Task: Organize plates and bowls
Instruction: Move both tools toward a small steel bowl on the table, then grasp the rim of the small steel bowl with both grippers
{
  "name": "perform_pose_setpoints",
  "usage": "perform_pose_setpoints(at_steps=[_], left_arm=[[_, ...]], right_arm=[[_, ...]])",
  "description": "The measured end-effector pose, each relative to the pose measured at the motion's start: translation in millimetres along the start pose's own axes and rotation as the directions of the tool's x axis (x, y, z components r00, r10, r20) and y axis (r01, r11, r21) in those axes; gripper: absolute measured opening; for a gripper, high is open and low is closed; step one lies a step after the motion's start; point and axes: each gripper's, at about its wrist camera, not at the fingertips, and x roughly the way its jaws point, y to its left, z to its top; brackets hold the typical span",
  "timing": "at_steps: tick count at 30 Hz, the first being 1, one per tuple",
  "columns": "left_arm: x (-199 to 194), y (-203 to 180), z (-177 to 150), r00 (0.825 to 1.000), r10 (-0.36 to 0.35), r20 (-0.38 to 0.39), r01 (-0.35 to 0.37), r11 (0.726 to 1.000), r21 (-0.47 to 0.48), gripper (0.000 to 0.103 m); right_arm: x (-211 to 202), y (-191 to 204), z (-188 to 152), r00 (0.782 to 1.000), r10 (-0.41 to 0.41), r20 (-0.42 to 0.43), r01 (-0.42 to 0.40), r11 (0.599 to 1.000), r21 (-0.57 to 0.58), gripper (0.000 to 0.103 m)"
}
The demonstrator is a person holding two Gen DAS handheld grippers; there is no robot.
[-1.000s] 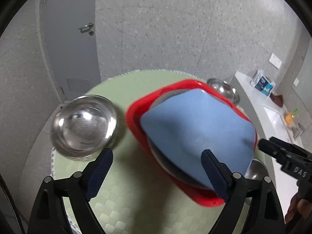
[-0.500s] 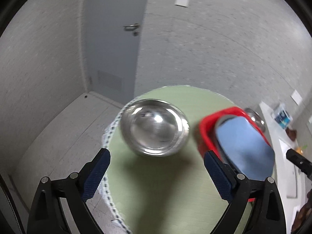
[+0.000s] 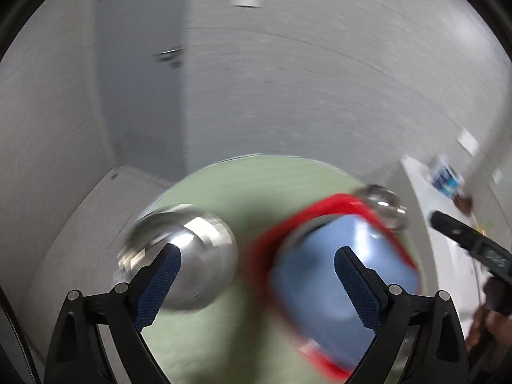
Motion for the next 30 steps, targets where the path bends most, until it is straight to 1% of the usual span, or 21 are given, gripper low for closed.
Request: perform_pose_setpoints(at_steps=[1,2,3,4,5,8,9,10,13,15,19,20,21,22,23,24,25,26,27,28,30], left_arm=[[11,-17,11,1.000,-0.013,-0.020,0.013,0.999,0.030,0.096],[22,-32,21,0.999,-0.026,-0.040,0.028,0.998,0.053,0.096],[35,-49,32,0.997,-0.053,-0.064,0.058,0.995,0.076,0.096],[48,-63,41,0.993,-0.077,-0.087,0.086,0.991,0.100,0.096],[61,-76,50,0.991,-0.087,-0.100,0.099,0.988,0.122,0.096],[104,-113,71,0.987,-0.042,-0.153,0.072,0.978,0.195,0.096],[125,-126,77,0.981,-0.030,-0.191,0.072,0.973,0.220,0.095],[137,-132,82,0.977,-0.018,-0.211,0.067,0.972,0.227,0.093],[178,-149,93,0.964,0.029,-0.265,0.039,0.968,0.246,0.092],[201,-155,98,0.954,0.060,-0.295,0.018,0.967,0.254,0.087],[239,-171,103,0.939,0.104,-0.329,0.001,0.953,0.304,0.082],[245,-174,101,0.935,0.111,-0.336,0.000,0.950,0.313,0.077],[253,-177,101,0.929,0.118,-0.350,0.001,0.946,0.324,0.075],[262,-181,99,0.923,0.124,-0.365,0.004,0.944,0.330,0.070],[276,-187,97,0.918,0.132,-0.373,0.000,0.942,0.334,0.067],[285,-191,96,0.913,0.140,-0.382,-0.001,0.940,0.342,0.065],[294,-195,98,0.910,0.145,-0.389,0.000,0.937,0.350,0.060],[300,-197,95,0.905,0.142,-0.400,0.010,0.935,0.354,0.040],[308,-199,95,0.899,0.138,-0.416,0.021,0.935,0.355,0.028],[313,-200,93,0.892,0.131,-0.432,0.032,0.936,0.350,0.010],[317,-202,90,0.899,0.130,-0.419,0.031,0.934,0.356,0.011]], right_arm=[[4,-20,4,1.000,-0.031,-0.002,0.032,0.999,0.016,0.074],[7,-32,7,0.999,-0.045,-0.008,0.045,0.999,0.029,0.074],[13,-51,11,0.998,-0.051,-0.021,0.052,0.998,0.046,0.074],[18,-61,13,0.998,-0.051,-0.030,0.053,0.997,0.054,0.074],[25,-78,16,0.998,-0.058,-0.039,0.061,0.996,0.069,0.074],[49,-118,21,0.995,-0.053,-0.082,0.063,0.991,0.120,0.074],[57,-127,23,0.995,-0.043,-0.095,0.055,0.990,0.131,0.074],[68,-137,24,0.993,-0.036,-0.112,0.051,0.989,0.136,0.074],[100,-160,25,0.987,0.013,-0.161,0.016,0.984,0.175,0.074],[118,-169,23,0.980,0.047,-0.193,-0.008,0.980,0.201,0.074],[148,-180,19,0.964,0.124,-0.237,-0.067,0.970,0.232,0.073],[151,-181,18,0.960,0.137,-0.245,-0.078,0.969,0.235,0.071],[156,-183,18,0.955,0.150,-0.256,-0.087,0.967,0.241,0.065],[162,-186,18,0.948,0.174,-0.266,-0.105,0.962,0.253,0.060],[165,-186,16,0.944,0.187,-0.273,-0.115,0.959,0.259,0.057],[169,-187,16,0.939,0.200,-0.279,-0.125,0.956,0.264,0.051],[171,-188,16,0.937,0.207,-0.281,-0.132,0.955,0.265,0.045],[173,-188,17,0.933,0.220,-0.283,-0.144,0.953,0.267,0.042],[173,-187,18,0.929,0.236,-0.283,-0.158,0.949,0.272,0.038],[175,-187,19,0.927,0.247,-0.283,-0.169,0.947,0.273,0.034],[175,-183,22,0.930,0.236,-0.283,-0.162,0.951,0.262,0.032]])
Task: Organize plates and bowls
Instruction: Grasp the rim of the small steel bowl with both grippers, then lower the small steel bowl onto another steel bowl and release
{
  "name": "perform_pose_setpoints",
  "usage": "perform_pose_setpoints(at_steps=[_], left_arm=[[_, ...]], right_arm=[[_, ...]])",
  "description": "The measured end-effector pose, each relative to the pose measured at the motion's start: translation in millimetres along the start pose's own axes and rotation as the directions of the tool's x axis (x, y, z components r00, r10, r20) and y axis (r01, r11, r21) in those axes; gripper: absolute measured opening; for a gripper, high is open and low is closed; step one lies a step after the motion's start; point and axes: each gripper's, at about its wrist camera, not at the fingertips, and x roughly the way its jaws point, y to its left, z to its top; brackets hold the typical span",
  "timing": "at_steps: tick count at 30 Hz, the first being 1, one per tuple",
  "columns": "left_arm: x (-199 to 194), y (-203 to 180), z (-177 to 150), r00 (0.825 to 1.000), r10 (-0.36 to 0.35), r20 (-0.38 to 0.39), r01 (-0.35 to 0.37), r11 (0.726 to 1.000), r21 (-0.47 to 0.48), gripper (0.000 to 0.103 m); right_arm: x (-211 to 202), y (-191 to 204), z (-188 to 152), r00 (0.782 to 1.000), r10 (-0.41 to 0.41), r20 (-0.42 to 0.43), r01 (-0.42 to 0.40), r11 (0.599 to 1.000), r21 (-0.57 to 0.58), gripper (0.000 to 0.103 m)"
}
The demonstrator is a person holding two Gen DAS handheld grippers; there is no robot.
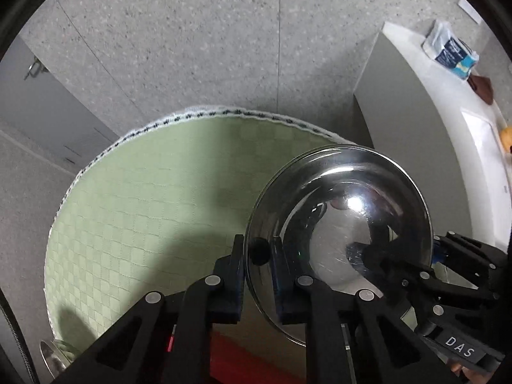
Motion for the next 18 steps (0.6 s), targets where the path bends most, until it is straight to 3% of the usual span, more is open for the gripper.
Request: perform_pose_setpoints(at_steps=[8,11,18], left_arm=[[-40,8,-24,0.987,-0.089,0.136,0.094,0.995,-0.030,0.011],[-70,14,-42,0.967,-0.145,0.208,0.157,0.987,-0.040,0.011],[-138,53,-113,0.921,-0.202,0.333,0.216,0.976,-0.008,0.011]], right_arm=[[-47,25,-2,0.994,-0.007,0.105,0.009,1.000,-0.024,0.033],[-78,42,-7,0.986,-0.005,0.167,0.012,0.999,-0.040,0.033],[-128,111,-44,0.963,-0.031,0.268,0.055,0.995,-0.083,0.033]])
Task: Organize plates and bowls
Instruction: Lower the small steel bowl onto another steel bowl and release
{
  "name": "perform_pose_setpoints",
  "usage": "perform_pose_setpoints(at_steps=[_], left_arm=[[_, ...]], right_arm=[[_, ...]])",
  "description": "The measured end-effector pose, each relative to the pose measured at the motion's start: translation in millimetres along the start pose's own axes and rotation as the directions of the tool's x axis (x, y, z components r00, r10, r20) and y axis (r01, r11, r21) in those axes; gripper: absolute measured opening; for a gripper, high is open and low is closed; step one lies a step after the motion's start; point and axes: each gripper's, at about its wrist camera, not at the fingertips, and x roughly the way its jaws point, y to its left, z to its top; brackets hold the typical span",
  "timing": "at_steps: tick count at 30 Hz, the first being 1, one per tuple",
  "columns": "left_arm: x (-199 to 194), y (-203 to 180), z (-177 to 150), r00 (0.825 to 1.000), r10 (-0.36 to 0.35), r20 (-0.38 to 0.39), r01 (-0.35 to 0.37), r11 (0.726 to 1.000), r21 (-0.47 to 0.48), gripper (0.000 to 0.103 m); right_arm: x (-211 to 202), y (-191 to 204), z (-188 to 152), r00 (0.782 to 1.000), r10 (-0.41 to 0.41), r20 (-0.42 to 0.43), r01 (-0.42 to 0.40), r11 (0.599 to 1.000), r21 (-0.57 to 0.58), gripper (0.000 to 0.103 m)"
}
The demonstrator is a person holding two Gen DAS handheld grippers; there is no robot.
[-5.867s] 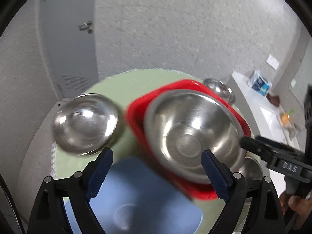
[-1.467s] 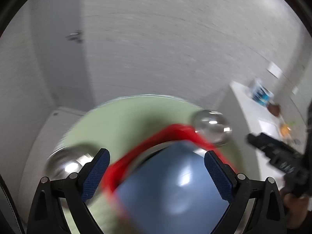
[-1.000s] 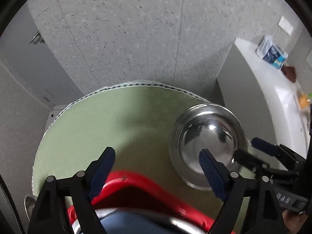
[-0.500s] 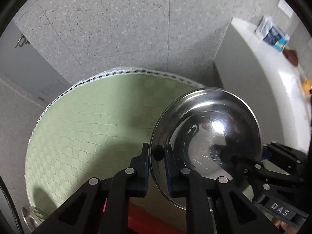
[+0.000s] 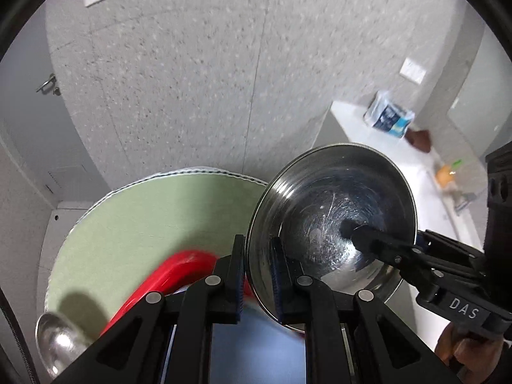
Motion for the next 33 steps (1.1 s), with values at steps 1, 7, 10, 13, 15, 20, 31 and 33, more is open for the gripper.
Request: perform_pose_setpoints(at_steps=[1,7,10,13,15,20,31,33], left_arm=[[-9,8,-5,1.000,-0.003,0.009,0.003,1.000,0.003,0.011],[-91,70,-64,0.999,0.018,0.044,-0.017,1.000,-0.014,0.011],[-134,114,-99,0.998,0.042,0.048,-0.039,0.997,-0.062,0.011],[-161,149,-127,0.997,0.068,0.042,-0.063,0.992,-0.110,0.012],[-177,176,-147,0.995,0.091,0.035,-0.084,0.985,-0.150,0.012],[-186,227,-175,0.993,0.117,-0.010,-0.116,0.963,-0.244,0.012],[-148,278,-188,0.987,0.091,-0.130,-0.129,0.935,-0.329,0.012],[-144,281,-187,0.986,0.089,-0.142,-0.132,0.934,-0.333,0.012]], right_arm=[[-4,16,-7,1.000,-0.001,0.007,0.001,1.000,-0.008,0.033],[-1,105,-46,1.000,0.024,0.005,-0.024,0.998,-0.058,0.033],[12,150,-66,0.999,0.047,-0.020,-0.048,0.995,-0.089,0.033],[34,190,-85,0.996,0.070,-0.063,-0.078,0.990,-0.118,0.033],[49,210,-95,0.992,0.083,-0.092,-0.096,0.985,-0.141,0.033],[105,250,-114,0.977,0.091,-0.192,-0.124,0.978,-0.168,0.033],[189,267,-124,0.952,-0.033,-0.303,-0.044,0.969,-0.241,0.033],[191,268,-125,0.950,-0.047,-0.309,-0.037,0.965,-0.259,0.032]])
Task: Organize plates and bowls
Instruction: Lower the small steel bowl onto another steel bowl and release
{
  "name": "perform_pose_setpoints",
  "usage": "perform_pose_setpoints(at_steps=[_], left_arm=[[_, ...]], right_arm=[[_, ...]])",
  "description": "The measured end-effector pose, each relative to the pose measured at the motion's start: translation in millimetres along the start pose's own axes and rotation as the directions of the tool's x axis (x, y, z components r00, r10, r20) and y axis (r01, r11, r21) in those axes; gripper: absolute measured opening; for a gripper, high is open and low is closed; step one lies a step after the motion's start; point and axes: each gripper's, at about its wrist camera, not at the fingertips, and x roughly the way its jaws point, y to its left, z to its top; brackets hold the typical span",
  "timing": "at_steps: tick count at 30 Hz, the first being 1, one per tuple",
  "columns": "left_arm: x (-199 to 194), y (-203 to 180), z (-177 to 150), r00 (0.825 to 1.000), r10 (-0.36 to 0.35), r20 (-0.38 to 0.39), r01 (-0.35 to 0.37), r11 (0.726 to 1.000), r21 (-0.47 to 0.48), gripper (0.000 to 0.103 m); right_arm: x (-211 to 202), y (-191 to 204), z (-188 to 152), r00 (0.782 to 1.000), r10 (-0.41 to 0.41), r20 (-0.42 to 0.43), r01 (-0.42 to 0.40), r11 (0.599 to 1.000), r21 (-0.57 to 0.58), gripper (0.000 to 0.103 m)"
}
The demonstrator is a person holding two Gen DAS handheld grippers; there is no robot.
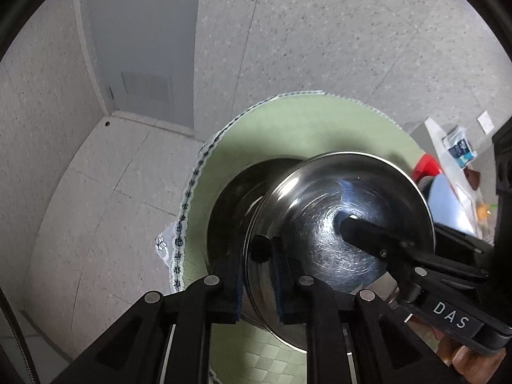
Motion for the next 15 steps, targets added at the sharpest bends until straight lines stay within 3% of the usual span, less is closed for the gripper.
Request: perform_pose_setpoints(at_steps=[4,11,15], left_arm=[[10,-1,9,1.000,0.004,-0.007,-0.004,1.000,-0.004,0.012],[29,5,15,1.000,-0.008,0.000,0.008,1.000,-0.030,0.011],[36,6,15,1.000,-0.010,0.003,0.010,1.000,-0.028,0.012]], right_arm=[[13,10,-3,0.996,-0.084,-0.011,0.083,0.994,-0.066,0.032],[22,23,-9,0.992,-0.125,0.004,0.125,0.985,-0.117,0.033],[25,28,-9,0.991,-0.134,0.017,0.135,0.981,-0.136,0.040]])
